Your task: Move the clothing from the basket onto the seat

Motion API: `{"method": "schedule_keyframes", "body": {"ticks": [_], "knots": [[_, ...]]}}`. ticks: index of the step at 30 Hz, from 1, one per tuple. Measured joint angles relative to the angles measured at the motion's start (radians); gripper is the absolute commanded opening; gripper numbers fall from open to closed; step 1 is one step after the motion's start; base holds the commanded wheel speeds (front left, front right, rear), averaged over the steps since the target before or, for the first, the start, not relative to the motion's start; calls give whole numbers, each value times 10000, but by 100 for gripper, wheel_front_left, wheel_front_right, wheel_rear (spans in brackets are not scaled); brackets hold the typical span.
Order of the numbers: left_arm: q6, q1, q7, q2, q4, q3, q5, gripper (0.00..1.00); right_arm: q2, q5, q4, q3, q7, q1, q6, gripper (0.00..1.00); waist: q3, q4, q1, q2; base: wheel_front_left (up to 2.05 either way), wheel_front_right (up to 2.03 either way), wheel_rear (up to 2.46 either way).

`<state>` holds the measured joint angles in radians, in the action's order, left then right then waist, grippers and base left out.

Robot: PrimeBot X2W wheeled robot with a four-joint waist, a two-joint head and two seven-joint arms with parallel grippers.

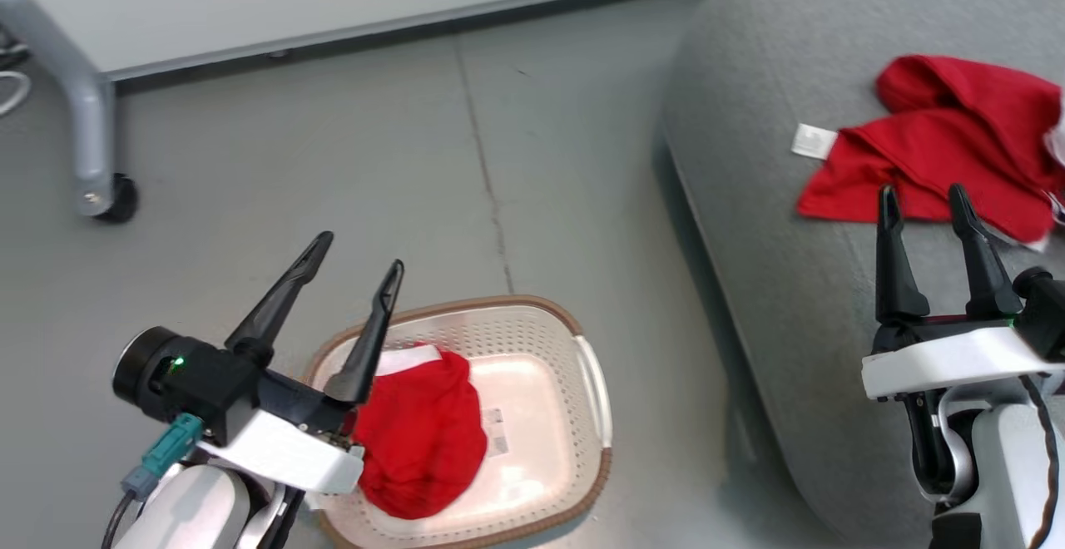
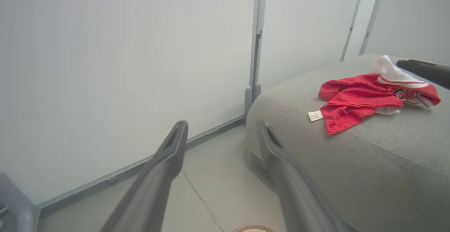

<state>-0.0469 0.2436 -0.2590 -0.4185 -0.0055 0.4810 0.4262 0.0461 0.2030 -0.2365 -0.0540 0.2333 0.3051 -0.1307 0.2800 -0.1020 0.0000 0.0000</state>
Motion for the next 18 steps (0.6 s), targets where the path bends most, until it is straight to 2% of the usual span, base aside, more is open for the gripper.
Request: {"method": "schedule_keyframes", "body": {"ticks": [9, 18], "knots": [[-445, -446, -25, 449, 428, -1118, 303, 100, 0, -98, 1557, 531, -625, -835, 2, 100, -878, 1380, 0, 0, 0, 0, 0], [-654, -1245, -27, 905, 362, -2458, 430, 100, 4, 8, 1695, 587, -938, -1521, 0, 100, -1600, 1973, 0, 0, 0, 0, 0]]}}
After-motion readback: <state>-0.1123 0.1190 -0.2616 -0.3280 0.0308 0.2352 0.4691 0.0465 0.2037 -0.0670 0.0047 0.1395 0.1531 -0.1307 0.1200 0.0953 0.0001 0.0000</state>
